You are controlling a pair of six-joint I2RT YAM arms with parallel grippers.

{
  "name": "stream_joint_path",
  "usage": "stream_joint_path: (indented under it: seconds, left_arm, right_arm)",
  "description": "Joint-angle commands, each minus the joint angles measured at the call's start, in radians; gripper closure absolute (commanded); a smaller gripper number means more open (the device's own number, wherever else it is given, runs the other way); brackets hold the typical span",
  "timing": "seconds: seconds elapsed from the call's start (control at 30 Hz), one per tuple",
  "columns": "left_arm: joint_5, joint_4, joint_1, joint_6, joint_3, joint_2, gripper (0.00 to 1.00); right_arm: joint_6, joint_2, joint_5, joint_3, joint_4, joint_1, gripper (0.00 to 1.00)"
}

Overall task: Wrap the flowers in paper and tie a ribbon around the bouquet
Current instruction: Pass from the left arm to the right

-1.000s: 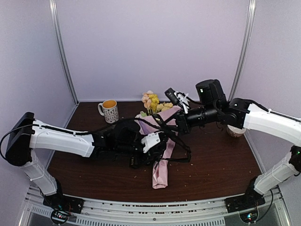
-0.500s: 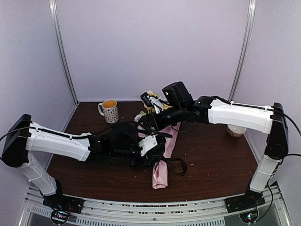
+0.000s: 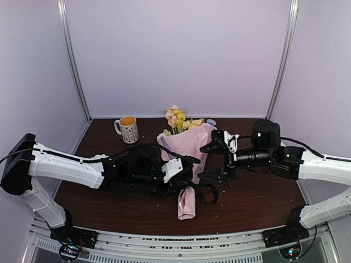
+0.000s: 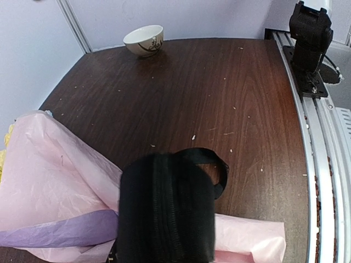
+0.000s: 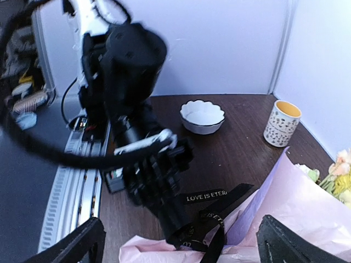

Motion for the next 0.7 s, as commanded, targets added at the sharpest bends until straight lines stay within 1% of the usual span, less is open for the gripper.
stream_joint_path:
  seconds: [0.0,0.03,0.07,0.13,0.2,0.23,0.27,0.33,0.37,0.43,0.47,0.53,0.57,0.6,0.67]
  left_arm:
    - [-0.006,0.036,0.005,-0.001,-0.003,-0.032,1.0]
    - [-0.003,0.035,0.005,0.0,-0.002,-0.032,1.0]
    - [-0.003,0.035,0.005,0.001,0.0,-0.033,1.0]
    - [-0.002,0.028,0.005,0.005,0.006,-0.03,1.0]
    - [-0.004,0.017,0.005,0.008,0.016,-0.028,1.0]
    - [-0.004,0.012,0.005,0.008,0.018,-0.027,1.0]
    - [-0.003,0.008,0.005,0.009,0.019,-0.026,1.0]
    - [-0.004,0.006,0.005,0.009,0.02,-0.027,1.0]
    - [-0.001,0.004,0.005,0.01,0.021,-0.028,1.0]
    - [0.006,-0.014,0.005,0.015,0.031,-0.024,1.0]
    - [0.007,-0.024,0.005,0.015,0.037,-0.022,1.0]
    - [0.006,-0.026,0.005,0.015,0.039,-0.021,1.0]
    - [0.005,-0.024,0.005,0.015,0.037,-0.023,1.0]
    - [0.005,-0.022,0.005,0.014,0.036,-0.026,1.0]
    - [0.004,-0.037,0.005,0.014,0.038,-0.028,1.0]
  right_arm:
    - [-0.194,0.039,-0.131,-0.038,0.065,0.002,0.13]
    - [-0.196,0.057,-0.135,-0.03,0.061,0.003,0.18]
    - [-0.197,0.075,-0.135,-0.02,0.058,0.002,0.19]
    - [-0.201,0.118,-0.14,0.008,0.051,0.002,0.26]
    - [-0.198,0.161,-0.148,0.037,0.04,0.002,0.28]
    - [-0.196,0.178,-0.158,0.051,0.036,0.002,0.31]
    - [-0.194,0.195,-0.172,0.062,0.032,0.003,0.35]
    - [-0.192,0.22,-0.182,0.072,0.032,0.003,0.52]
    - [-0.19,0.23,-0.181,0.073,0.032,0.004,0.58]
    - [-0.182,0.249,-0.182,0.071,0.033,0.004,0.64]
    - [-0.177,0.256,-0.19,0.07,0.034,0.003,0.69]
    - [-0.165,0.266,-0.204,0.071,0.031,0.003,0.83]
    - [-0.161,0.266,-0.204,0.071,0.024,0.004,0.96]
    - [-0.154,0.262,-0.194,0.068,0.023,0.003,1.0]
    - [-0.145,0.245,-0.174,0.056,0.031,0.001,1.0]
